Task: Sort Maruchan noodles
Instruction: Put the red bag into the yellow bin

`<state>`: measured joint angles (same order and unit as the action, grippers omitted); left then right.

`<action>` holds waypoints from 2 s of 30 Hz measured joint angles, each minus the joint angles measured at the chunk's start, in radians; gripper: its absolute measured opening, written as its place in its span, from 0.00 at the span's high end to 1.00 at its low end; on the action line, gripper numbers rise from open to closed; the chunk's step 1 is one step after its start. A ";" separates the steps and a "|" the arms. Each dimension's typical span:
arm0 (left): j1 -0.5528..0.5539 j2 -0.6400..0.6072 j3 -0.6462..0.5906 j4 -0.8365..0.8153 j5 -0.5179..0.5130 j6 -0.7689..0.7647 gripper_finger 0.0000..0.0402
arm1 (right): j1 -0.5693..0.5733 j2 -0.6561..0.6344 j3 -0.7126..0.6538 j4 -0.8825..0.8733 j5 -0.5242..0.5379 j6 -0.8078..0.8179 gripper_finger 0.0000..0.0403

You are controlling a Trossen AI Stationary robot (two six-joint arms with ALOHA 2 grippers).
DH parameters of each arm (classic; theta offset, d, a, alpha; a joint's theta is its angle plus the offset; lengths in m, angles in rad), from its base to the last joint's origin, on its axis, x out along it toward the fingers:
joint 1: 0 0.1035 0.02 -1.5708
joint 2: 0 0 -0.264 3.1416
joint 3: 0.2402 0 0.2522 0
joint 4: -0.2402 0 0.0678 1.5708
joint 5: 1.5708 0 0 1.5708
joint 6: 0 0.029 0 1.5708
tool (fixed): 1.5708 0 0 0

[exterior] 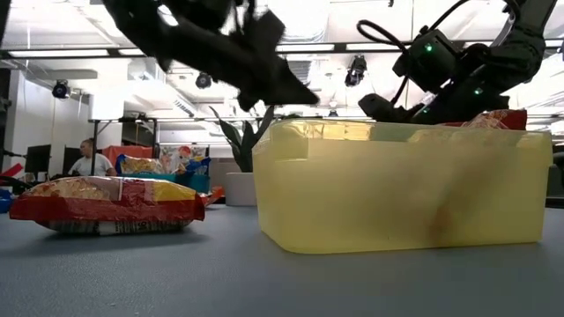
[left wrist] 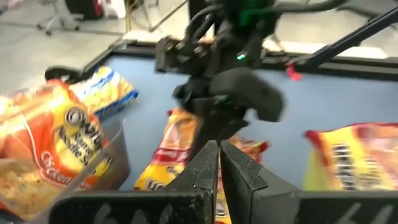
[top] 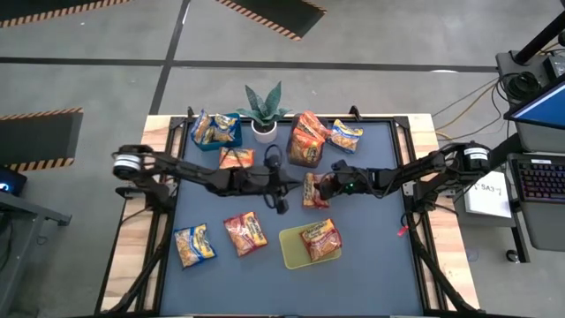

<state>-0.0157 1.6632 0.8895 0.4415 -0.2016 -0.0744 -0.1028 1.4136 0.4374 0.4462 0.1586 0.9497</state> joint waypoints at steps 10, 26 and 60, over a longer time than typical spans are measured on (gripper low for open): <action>-0.112 -0.239 -0.114 0.001 -0.001 0.040 1.00 | 0.000 -0.001 0.000 0.059 0.000 -0.034 0.61; -0.158 -0.439 -0.249 -0.004 -0.003 0.069 1.00 | 0.073 -0.037 0.130 0.108 -0.002 -0.158 0.62; -0.168 -0.478 -0.263 -0.074 -0.103 0.062 1.00 | 0.612 0.101 0.977 -1.327 -0.058 0.395 0.62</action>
<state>-0.1833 1.1851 0.6270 0.3678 -0.3048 -0.0128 0.5091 1.5149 1.4146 -0.8811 0.1006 1.3450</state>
